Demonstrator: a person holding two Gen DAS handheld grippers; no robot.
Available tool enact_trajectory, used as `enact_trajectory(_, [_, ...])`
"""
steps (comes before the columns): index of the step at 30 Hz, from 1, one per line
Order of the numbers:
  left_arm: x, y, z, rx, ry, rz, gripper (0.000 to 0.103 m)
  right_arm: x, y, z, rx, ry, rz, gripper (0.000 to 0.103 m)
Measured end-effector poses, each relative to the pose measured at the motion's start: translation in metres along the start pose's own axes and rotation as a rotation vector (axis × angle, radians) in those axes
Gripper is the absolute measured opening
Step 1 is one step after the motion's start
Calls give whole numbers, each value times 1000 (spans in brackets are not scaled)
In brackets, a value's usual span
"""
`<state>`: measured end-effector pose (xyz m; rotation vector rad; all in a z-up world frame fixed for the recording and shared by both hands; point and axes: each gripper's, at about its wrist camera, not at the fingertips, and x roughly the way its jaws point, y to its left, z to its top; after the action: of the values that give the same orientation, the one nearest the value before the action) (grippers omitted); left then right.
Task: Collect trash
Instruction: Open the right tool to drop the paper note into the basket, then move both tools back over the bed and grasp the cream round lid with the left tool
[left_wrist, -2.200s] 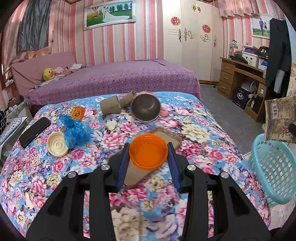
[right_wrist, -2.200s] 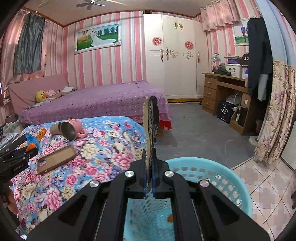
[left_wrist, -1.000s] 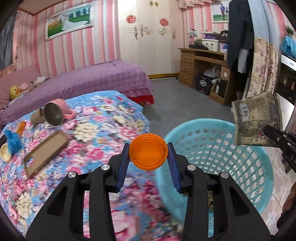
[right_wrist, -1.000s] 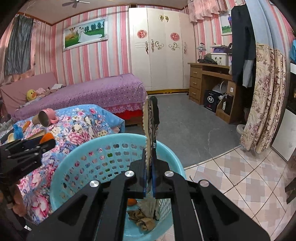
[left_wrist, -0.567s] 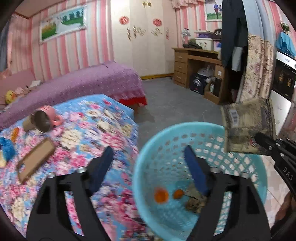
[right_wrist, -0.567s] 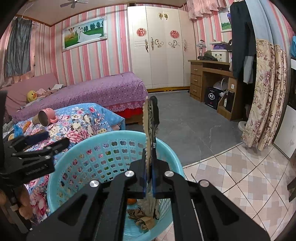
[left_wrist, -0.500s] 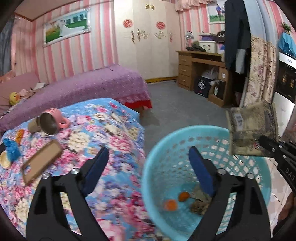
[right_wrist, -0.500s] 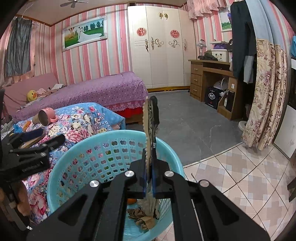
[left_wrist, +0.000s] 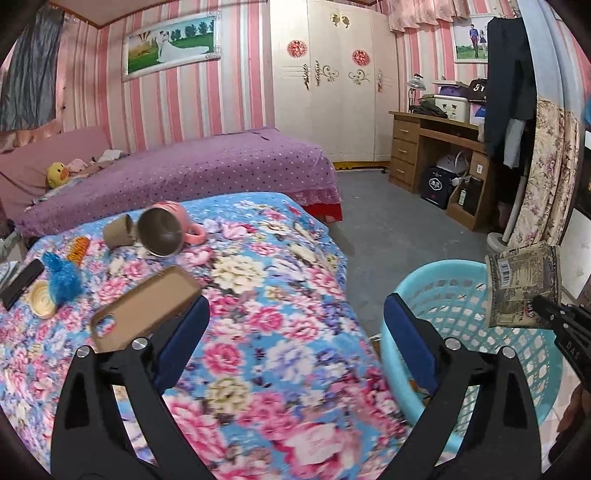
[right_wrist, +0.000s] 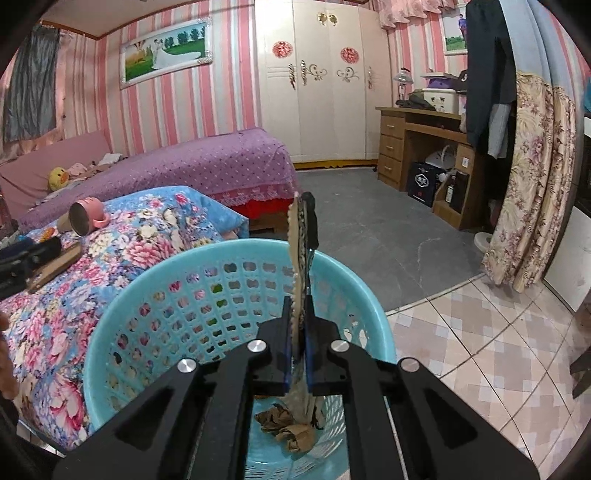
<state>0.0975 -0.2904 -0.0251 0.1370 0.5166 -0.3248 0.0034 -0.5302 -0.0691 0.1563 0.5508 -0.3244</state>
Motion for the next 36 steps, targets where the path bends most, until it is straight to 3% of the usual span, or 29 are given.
enact_trajectory(1, [-2, 3, 0, 5, -6, 9, 92, 1, -1, 1, 4, 3, -5, 25])
enact_trajectory(2, [-4, 6, -1, 7, -10, 16, 92, 0, -1, 1, 13, 3, -17, 52])
enact_trajectory(3, [-5, 8, -1, 6, -11, 19, 93, 0, -1, 1, 19, -2, -24, 63])
enact_trajectory(6, [-8, 20, -1, -8, -8, 24, 93, -2, -1, 3, 39, -10, -41, 68])
enact_trajectory(8, [-10, 26, -1, -15, -12, 31, 93, -2, -2, 4, 60, -12, -57, 86])
enact_trajectory(13, [-16, 43, 0, -19, -23, 50, 94, -2, 8, 8, 60, -24, -90, 95])
enact_trajectory(20, [-20, 70, 0, -38, -27, 77, 95, -1, 32, 16, 48, -38, -108, 98])
enact_trajectory(36, [-23, 158, -5, -91, -40, 158, 97, 10, 109, 30, -62, -40, -87, 98])
